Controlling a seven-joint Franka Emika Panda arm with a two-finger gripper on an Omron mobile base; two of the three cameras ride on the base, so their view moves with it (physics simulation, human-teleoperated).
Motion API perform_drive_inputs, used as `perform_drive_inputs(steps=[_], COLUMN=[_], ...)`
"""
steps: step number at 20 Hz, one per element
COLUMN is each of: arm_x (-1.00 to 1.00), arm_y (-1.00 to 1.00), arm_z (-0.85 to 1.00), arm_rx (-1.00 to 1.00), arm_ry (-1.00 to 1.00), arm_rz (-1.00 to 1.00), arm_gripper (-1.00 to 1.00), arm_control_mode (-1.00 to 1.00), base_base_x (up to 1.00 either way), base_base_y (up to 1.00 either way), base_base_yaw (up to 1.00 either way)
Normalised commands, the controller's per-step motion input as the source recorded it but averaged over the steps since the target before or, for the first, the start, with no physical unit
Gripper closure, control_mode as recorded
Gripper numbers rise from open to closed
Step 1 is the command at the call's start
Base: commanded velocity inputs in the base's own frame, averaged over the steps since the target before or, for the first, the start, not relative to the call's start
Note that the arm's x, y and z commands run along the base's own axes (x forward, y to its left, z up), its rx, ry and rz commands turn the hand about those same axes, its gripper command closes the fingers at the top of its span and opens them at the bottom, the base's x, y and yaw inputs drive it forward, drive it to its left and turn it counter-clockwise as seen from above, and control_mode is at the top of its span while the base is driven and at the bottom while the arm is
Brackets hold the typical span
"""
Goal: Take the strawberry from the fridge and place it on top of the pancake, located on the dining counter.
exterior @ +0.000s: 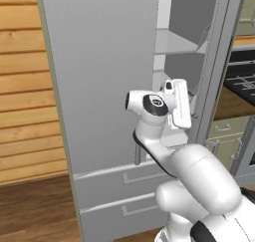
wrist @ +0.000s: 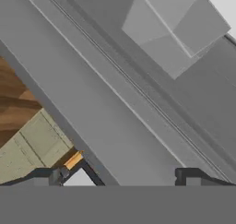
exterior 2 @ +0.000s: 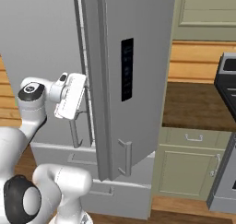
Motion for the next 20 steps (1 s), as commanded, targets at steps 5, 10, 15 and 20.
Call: perform_drive_inputs(steps=[5, 10, 15, 20], arm_x=[0.1, -0.23, -0.53, -0.08], arm_y=[-0.71, -0.83, -1.0, -1.0], arm_z=[0.03, 0.01, 0.05, 0.05], arm_rx=[0.09, 0.1, 0.17, 0.17], arm_ry=[0.01, 0.0, 0.0, 0.0], arm_rz=[0.09, 0.05, 0.0, 0.04], arm_gripper=[-1.0, -1.0, -1.0, -1.0], arm_control_mode=[-1.0, -1.0, -1.0, -1.0], base_base_x=[0.0, 0.0, 0.0, 0.0], base_base_y=[0.0, 0.0, 0.0, 0.0], base_base_yaw=[0.0, 0.0, 0.0, 0.0])
